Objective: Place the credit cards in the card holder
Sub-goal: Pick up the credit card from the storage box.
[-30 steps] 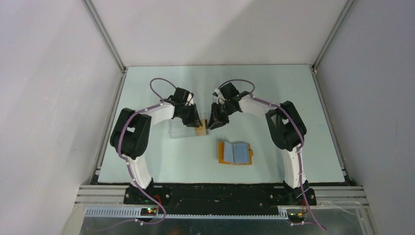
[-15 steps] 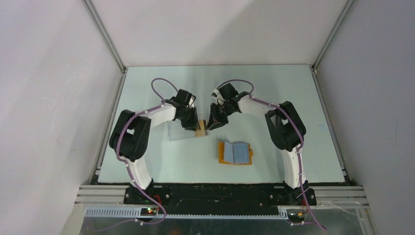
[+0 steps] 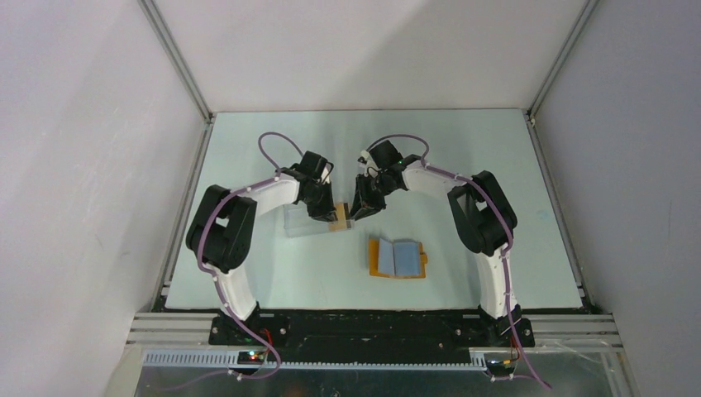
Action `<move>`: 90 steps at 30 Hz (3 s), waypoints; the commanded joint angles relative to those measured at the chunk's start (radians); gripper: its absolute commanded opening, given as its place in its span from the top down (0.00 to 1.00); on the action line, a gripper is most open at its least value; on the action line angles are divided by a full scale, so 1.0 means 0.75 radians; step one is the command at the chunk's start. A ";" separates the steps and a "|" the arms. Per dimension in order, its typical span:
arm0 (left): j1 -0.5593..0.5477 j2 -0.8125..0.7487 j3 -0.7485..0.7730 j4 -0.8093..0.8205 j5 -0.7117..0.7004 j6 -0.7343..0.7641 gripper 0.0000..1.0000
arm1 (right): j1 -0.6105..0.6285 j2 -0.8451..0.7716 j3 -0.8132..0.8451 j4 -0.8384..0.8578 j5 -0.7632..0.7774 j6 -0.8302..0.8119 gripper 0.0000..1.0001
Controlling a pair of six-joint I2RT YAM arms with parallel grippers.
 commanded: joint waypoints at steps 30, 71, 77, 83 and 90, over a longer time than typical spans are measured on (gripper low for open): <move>-0.040 -0.128 0.051 0.006 -0.039 -0.009 0.75 | 0.021 0.017 -0.001 -0.015 0.000 -0.001 0.88; -0.152 0.036 0.283 -0.262 -0.345 0.194 0.71 | 0.031 0.008 0.048 -0.053 -0.017 -0.018 1.00; -0.152 0.047 0.273 -0.265 -0.360 0.193 0.72 | 0.041 -0.016 0.071 -0.096 0.022 -0.034 1.00; -0.152 0.062 0.272 -0.279 -0.402 0.203 0.70 | 0.053 -0.050 0.096 -0.138 0.066 -0.048 1.00; -0.134 0.064 0.266 -0.280 -0.376 0.162 0.60 | 0.061 -0.066 0.119 -0.157 0.078 -0.058 1.00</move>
